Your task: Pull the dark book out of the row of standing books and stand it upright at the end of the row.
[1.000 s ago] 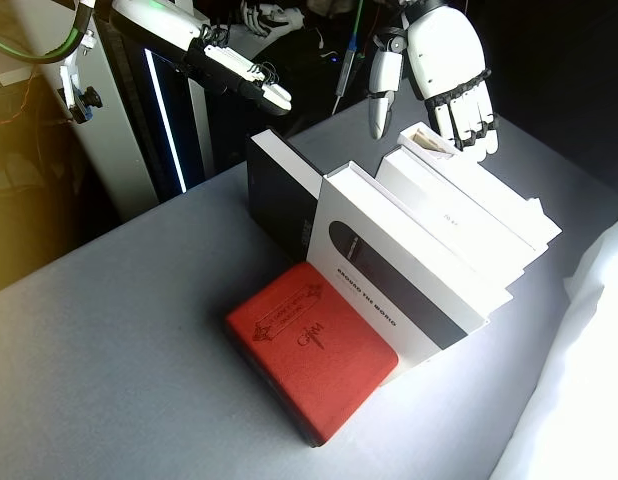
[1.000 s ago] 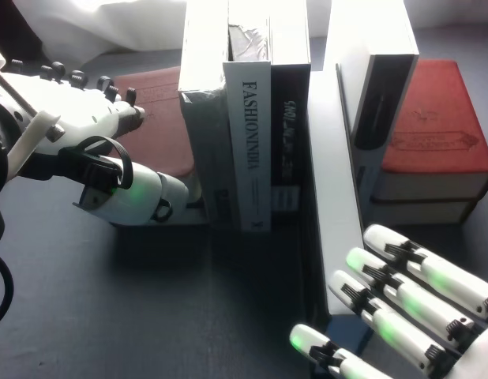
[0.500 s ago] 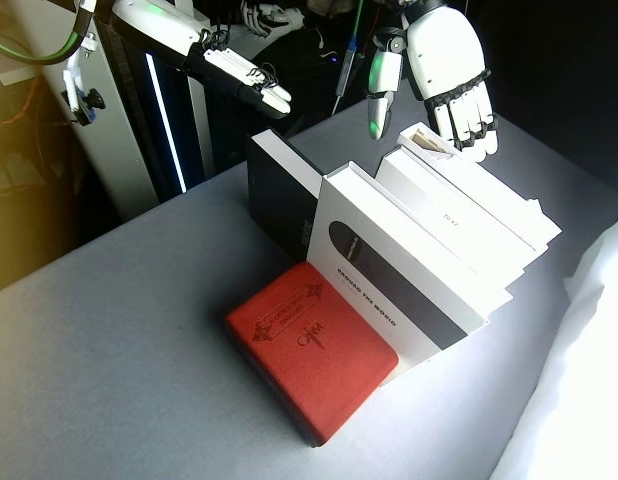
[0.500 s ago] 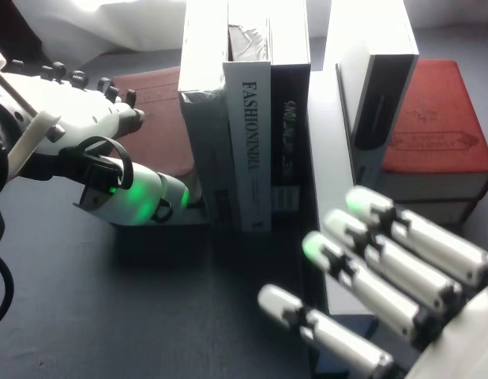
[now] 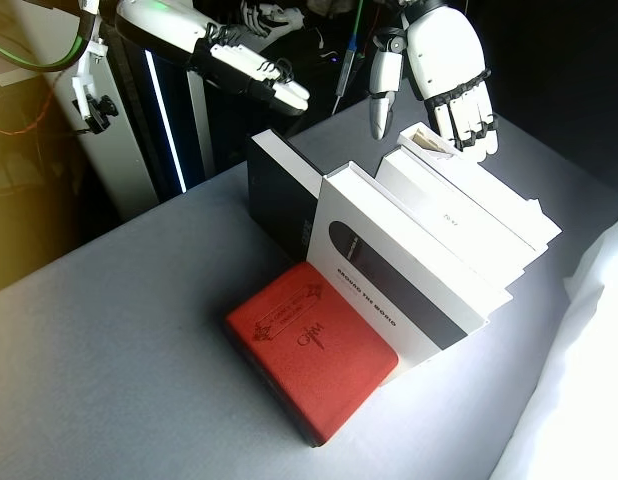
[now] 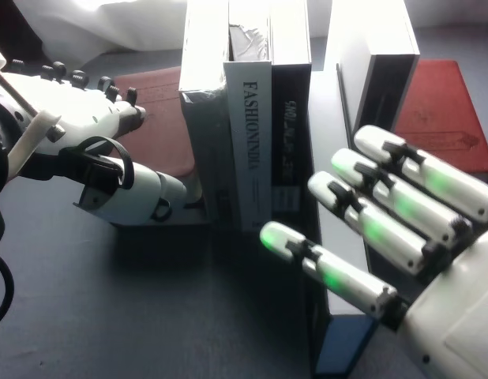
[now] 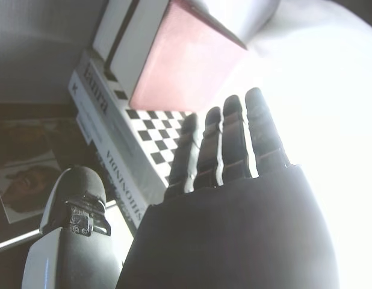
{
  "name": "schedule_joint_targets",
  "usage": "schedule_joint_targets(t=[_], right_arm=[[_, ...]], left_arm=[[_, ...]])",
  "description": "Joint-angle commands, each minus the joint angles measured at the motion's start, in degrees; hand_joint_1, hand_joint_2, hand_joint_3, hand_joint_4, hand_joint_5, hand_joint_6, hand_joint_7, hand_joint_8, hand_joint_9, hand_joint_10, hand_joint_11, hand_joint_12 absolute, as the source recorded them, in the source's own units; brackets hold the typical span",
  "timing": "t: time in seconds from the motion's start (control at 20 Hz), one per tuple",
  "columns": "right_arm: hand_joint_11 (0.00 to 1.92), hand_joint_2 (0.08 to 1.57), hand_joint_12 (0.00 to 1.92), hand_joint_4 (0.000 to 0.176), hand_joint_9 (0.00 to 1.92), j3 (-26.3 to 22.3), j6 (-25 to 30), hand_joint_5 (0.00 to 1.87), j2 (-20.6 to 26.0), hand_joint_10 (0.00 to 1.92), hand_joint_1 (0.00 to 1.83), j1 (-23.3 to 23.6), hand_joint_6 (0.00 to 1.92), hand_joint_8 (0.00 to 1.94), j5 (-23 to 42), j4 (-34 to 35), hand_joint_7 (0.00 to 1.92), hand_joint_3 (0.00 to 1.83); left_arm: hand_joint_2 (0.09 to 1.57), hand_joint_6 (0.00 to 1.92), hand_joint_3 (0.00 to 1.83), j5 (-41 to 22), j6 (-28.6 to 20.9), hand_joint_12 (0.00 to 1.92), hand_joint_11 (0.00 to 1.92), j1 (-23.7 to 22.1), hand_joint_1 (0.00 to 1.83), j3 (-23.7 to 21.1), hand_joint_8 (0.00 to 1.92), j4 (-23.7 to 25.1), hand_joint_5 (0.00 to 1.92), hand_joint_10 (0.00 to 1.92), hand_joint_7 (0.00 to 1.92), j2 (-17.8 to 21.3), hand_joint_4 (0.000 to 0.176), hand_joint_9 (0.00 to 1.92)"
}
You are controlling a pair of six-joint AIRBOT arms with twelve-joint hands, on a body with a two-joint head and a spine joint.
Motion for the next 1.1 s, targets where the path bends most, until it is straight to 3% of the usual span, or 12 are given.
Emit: schedule_joint_targets(t=[0.0, 0.2, 0.45, 0.6, 1.05], right_arm=[[0.0, 1.16, 0.0, 0.0, 0.02, -0.3, 1.2, 0.07, 0.7, 0.01, 0.0, 1.2, 0.01, 0.01, 2.1, -4.9, 0.07, 0.0], [0.0, 1.16, 0.0, 0.0, 0.02, 0.8, 6.3, 0.07, 2.2, 0.01, 0.0, 5.0, 0.01, 0.01, -2.4, -4.2, 0.06, 0.0], [0.0, 1.16, 0.0, 0.0, 0.02, 4.4, 21.4, 0.07, 6.4, 0.01, 0.0, 13.0, 0.01, 0.01, -17.2, -4.2, 0.06, 0.0], [0.0, 1.16, 0.0, 0.0, 0.03, 6.5, 27.8, 0.08, 7.2, 0.01, 0.0, 14.3, 0.01, 0.01, -21.7, -8.9, 0.08, 0.0], [0.0, 1.17, 0.0, 0.0, 0.02, 7.9, 29.0, 0.08, 8.2, 0.0, 0.0, 14.2, 0.01, 0.0, -22.4, -10.1, 0.07, 0.0]], left_arm=[[1.23, 0.0, 0.0, -0.6, 0.2, 0.01, 0.02, -0.4, 0.0, -0.1, 0.01, 5.0, 0.06, 0.0, 0.03, 0.8, 0.0, 0.02], [1.22, 0.0, 0.0, -0.6, 0.2, 0.01, 0.03, -0.4, 0.0, -0.1, 0.0, 5.1, 0.07, 0.0, 0.03, 0.8, 0.0, 0.02], [1.22, 0.01, 0.0, -0.8, 0.2, 0.02, 0.03, -0.2, 0.0, -0.1, 0.01, 5.4, 0.06, 0.01, 0.03, 0.8, 0.0, 0.03], [1.23, 0.01, 0.0, -0.7, 0.1, 0.02, 0.03, -0.2, 0.0, -0.1, 0.01, 5.4, 0.06, 0.01, 0.04, 0.8, 0.0, 0.03], [1.22, 0.0, 0.0, -0.6, -0.1, 0.0, 0.0, -0.2, 0.0, -0.1, 0.0, 5.8, 0.05, 0.0, 0.01, 0.8, 0.0, 0.0]])
